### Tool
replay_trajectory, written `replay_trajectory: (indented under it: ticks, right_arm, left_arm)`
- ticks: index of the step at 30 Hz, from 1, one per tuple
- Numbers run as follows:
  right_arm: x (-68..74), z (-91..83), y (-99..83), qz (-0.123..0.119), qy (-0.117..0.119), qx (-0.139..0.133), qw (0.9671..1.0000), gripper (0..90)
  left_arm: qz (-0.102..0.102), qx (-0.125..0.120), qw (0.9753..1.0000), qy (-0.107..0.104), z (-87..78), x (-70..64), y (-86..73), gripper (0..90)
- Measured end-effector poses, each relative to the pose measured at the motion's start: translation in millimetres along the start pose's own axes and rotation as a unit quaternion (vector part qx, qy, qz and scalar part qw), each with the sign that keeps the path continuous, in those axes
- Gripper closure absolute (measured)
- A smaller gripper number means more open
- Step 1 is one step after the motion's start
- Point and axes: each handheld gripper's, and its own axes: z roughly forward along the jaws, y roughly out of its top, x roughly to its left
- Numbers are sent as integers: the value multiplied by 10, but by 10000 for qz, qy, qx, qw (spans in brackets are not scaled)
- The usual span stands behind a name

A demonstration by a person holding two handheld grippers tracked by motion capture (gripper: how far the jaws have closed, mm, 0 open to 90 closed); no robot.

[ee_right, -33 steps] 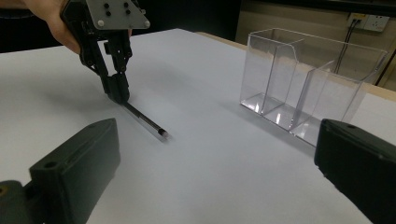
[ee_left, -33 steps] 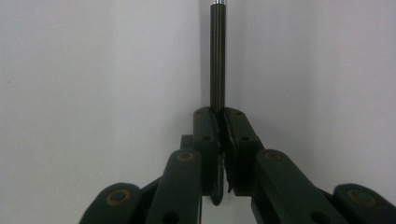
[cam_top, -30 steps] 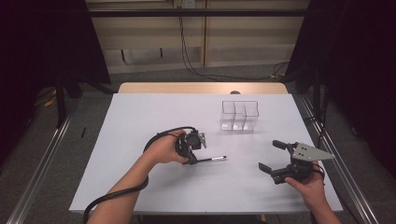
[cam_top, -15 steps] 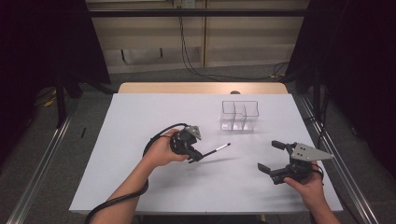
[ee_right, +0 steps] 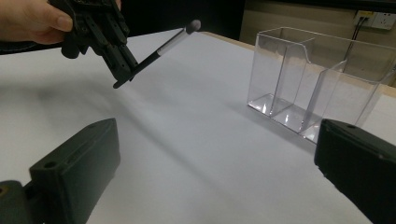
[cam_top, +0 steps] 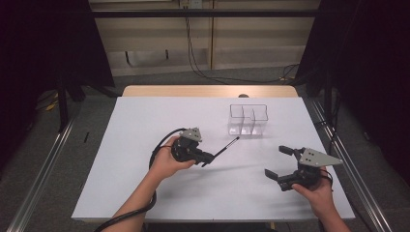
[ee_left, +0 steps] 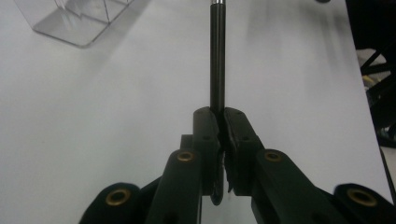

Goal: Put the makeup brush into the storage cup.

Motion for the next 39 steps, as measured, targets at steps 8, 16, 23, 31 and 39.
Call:
replay_trajectory:
  ticks: [8, 16, 23, 31, 39]
  right_arm:
    - [11, 25, 7, 41, 50, -32, 10000, 0]
    - [16, 52, 8, 113, 59, -46, 9999, 0]
    - [7, 84, 43, 172, 52, -70, 9998, 0]
    - [16, 113, 98, 167, 50, -58, 9998, 0]
    - [41, 144, 147, 143, 106, -75, 9998, 0]
  left_arm:
    - [-184, -699, 9974, 47, -70, -31, -63, 842]
    - [-221, -1100, 9937, -69, -79, -84, -75, 842]
    - [-278, -1459, 9889, -75, -88, -105, -98, 841]
    - [-353, -1681, 9851, -75, -72, -99, -140, 842]
    - [-368, -1808, 9828, -79, -13, -121, -141, 841]
